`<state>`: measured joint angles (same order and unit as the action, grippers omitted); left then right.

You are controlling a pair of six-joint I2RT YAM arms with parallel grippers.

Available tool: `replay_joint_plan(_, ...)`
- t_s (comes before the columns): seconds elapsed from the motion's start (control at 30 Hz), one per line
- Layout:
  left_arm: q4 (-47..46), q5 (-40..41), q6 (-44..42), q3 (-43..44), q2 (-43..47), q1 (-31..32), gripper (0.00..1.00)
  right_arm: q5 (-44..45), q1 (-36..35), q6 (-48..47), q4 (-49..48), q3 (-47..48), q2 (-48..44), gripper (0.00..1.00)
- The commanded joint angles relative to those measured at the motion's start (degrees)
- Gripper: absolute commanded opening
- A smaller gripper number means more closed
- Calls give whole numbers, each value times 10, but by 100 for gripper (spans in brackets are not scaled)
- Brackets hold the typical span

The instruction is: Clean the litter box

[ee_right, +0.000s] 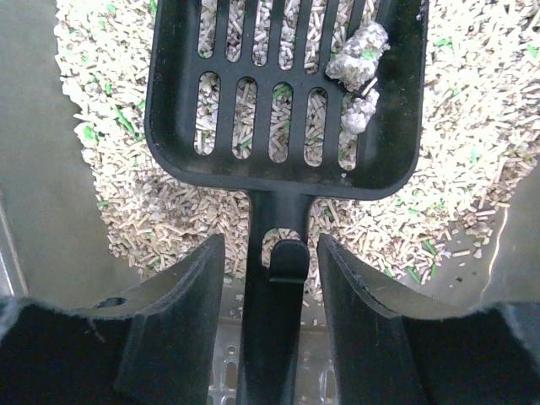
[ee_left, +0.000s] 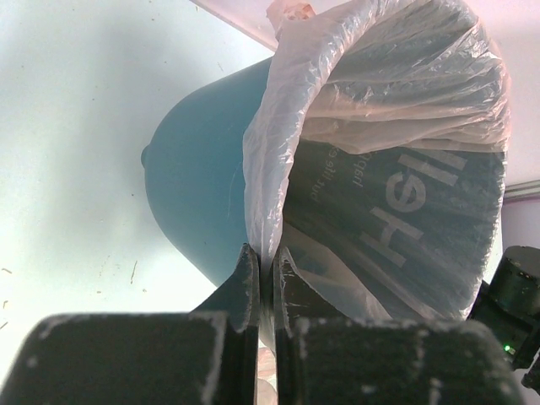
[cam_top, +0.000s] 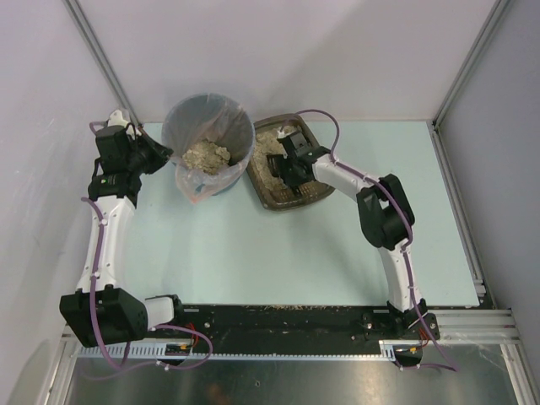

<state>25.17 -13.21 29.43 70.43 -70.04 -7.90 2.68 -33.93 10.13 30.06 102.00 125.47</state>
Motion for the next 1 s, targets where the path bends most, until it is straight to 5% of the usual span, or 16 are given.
replay_joint_plan(0.0, 32, -20, -26, -13, 7, 5, 0, 29, -8, -5, 1, -23, -46, 50)
replay_joint_plan(0.33, 31, -18, -27, -20, 7, 6, 0, 60, -4, -50, 21, -16, -87, 0)
replay_joint_plan(0.5, 31, -16, -28, -21, 5, 5, 0, 87, 0, -117, -69, -139, -155, 0)
replay_joint_plan(0.7, 30, -12, -32, -22, 6, 5, 0, 121, -4, -209, -82, -164, -190, 0)
replay_joint_plan(0.97, 30, -12, -31, -18, 3, 0, 0, 116, -26, -193, -116, -170, -198, 0)
